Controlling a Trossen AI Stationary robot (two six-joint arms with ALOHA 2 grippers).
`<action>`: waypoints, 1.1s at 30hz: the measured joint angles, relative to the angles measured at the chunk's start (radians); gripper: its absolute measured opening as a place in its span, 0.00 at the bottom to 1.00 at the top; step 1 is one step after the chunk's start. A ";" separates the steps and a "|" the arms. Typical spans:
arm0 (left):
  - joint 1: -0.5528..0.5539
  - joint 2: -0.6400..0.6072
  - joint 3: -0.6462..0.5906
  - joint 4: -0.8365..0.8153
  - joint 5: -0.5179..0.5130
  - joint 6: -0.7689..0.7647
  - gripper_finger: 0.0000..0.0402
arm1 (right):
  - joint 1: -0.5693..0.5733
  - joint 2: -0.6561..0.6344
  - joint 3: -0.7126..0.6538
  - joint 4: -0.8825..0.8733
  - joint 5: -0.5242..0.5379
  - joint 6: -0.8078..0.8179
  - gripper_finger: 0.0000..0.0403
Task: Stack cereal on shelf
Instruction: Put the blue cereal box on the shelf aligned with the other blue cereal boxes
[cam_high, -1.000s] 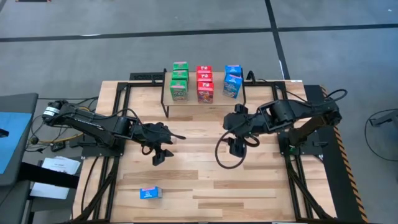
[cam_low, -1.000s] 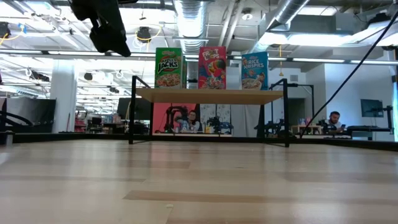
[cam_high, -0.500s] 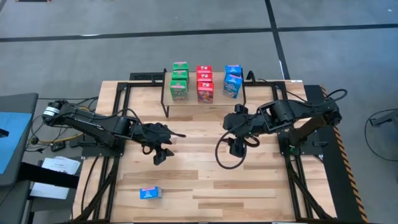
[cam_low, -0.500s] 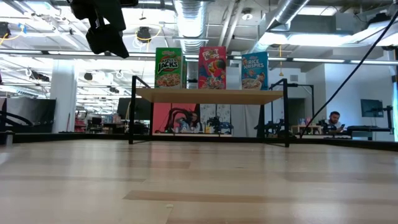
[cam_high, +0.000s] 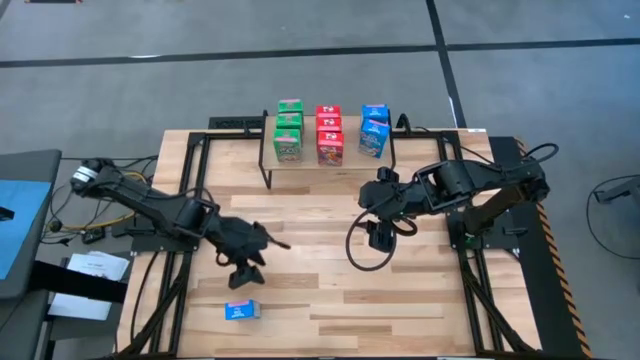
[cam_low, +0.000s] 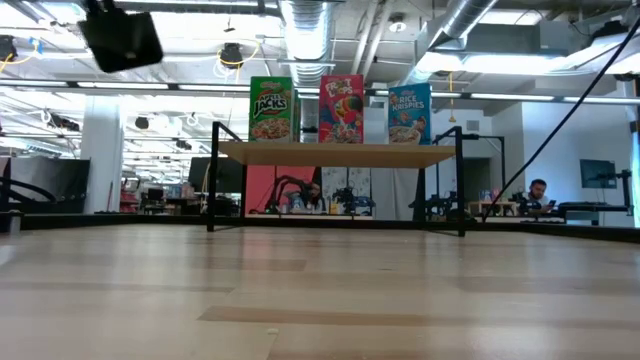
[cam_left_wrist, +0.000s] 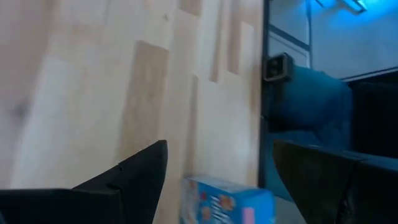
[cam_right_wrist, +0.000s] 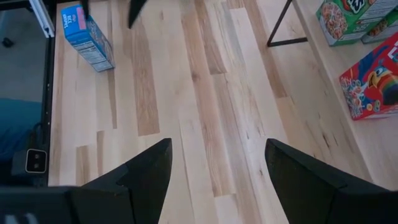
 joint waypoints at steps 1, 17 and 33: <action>-0.015 0.000 0.000 0.005 0.008 -0.021 0.68 | 0.000 0.000 0.000 0.000 0.000 0.000 0.70; -0.289 0.000 0.150 0.010 -0.120 -0.225 0.68 | 0.000 0.001 0.000 -0.001 0.000 -0.001 0.70; -0.517 0.023 0.174 -0.166 -0.390 -0.306 0.68 | -0.012 0.045 -0.001 -0.030 0.000 -0.001 0.70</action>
